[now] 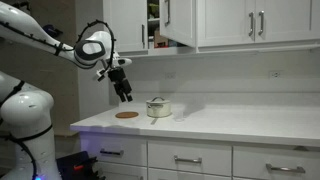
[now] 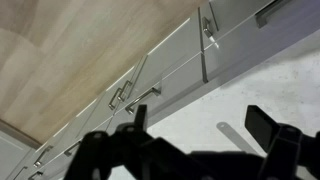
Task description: Close the open upper cabinet door
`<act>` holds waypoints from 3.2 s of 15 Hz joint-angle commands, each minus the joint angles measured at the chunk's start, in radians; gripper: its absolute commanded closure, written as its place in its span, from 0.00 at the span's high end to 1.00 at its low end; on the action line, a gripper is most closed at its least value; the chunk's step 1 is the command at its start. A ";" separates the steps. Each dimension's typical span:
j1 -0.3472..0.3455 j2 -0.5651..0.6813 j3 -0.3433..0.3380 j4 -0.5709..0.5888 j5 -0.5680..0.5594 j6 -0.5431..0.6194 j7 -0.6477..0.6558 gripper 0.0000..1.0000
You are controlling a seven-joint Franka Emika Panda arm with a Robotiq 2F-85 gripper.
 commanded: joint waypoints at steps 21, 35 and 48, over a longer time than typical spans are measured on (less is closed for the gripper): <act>-0.071 0.061 -0.015 0.157 0.003 0.195 0.064 1.00; -0.302 0.219 0.115 0.389 -0.077 0.337 0.358 1.00; -0.269 0.428 -0.012 0.630 -0.083 0.359 0.211 1.00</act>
